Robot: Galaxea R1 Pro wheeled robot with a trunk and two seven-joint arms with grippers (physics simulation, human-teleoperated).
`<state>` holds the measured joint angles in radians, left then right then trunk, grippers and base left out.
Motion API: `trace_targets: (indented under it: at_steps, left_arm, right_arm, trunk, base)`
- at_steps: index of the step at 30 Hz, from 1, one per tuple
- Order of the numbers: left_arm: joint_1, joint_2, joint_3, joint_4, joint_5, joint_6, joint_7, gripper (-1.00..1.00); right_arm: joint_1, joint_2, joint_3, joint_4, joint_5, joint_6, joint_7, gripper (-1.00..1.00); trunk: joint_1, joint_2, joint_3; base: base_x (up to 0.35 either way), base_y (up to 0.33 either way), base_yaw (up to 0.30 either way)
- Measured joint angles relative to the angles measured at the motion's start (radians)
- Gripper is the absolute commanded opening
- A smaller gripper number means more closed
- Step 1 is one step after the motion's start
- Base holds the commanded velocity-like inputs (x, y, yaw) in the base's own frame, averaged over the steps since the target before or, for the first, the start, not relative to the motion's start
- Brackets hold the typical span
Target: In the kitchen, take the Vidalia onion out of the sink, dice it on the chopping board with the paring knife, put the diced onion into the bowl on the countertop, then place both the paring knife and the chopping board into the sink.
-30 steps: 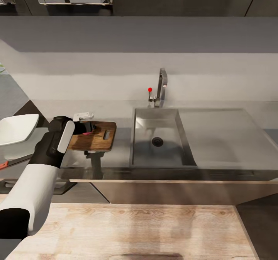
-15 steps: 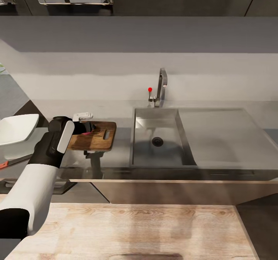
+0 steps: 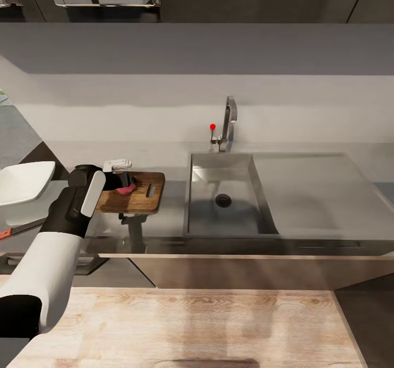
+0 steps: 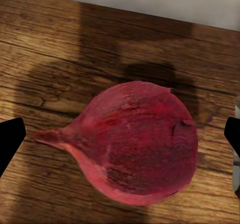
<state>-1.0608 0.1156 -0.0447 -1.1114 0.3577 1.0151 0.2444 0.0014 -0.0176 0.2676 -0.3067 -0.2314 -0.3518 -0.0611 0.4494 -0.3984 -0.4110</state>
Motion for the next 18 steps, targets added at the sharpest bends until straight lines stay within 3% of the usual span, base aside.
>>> trace_targets:
  at_steps: [18]
  left_arm:
    - [0.000,0.002,0.000,-0.012,0.000,0.001,0.000,1.00]
  right_arm:
    - [0.000,0.000,0.000,0.000,-0.001,-0.001,-0.001,1.00]
  trunk:
    - [0.000,0.000,0.000]
  base:
    - [-0.022,0.000,0.000]
